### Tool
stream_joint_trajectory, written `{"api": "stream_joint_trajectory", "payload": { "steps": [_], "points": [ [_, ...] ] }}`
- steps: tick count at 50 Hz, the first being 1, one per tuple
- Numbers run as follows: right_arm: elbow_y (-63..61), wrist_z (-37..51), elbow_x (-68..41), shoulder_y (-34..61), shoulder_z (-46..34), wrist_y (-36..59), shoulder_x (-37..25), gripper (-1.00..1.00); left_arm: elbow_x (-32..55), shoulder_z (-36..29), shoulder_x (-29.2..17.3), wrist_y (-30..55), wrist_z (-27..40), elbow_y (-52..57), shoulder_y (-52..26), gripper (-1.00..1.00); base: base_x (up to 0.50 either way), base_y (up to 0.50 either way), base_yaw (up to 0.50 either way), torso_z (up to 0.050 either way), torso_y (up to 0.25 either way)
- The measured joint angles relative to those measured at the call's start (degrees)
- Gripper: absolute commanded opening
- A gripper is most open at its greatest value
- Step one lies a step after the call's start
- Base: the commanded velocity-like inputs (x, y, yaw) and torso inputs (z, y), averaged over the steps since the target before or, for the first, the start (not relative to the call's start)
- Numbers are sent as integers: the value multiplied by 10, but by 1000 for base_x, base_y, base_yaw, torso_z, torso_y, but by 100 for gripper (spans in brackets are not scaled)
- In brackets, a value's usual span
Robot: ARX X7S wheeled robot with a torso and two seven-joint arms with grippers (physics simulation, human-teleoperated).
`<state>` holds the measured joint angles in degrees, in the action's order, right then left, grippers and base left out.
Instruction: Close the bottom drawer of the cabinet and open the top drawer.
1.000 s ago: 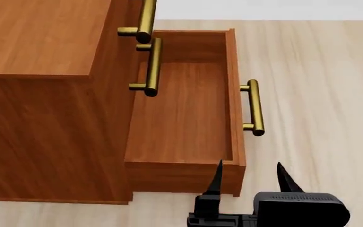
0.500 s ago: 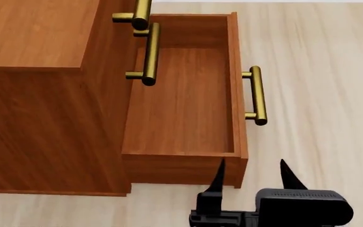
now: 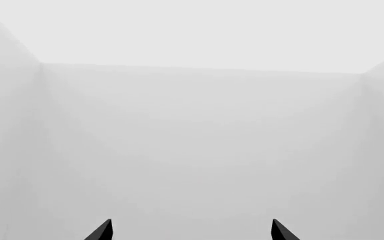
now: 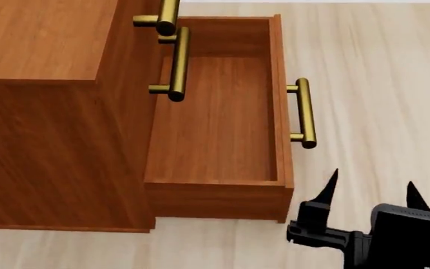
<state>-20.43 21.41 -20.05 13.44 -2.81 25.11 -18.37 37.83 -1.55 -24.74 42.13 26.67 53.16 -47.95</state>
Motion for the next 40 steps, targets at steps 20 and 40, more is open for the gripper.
{"api": "stream_joint_trajectory", "payload": {
  "steps": [20,40],
  "points": [
    [136,1,21,85,14,-8,-17,100,9,-3,-9,4,9,-1,-12,100,0,0,0,0,0],
    [415,-28,71,220,-27,-97,9,100,20,-7,-19,11,20,-1,-28,100,0,0,0,0,0]
  ]
}}
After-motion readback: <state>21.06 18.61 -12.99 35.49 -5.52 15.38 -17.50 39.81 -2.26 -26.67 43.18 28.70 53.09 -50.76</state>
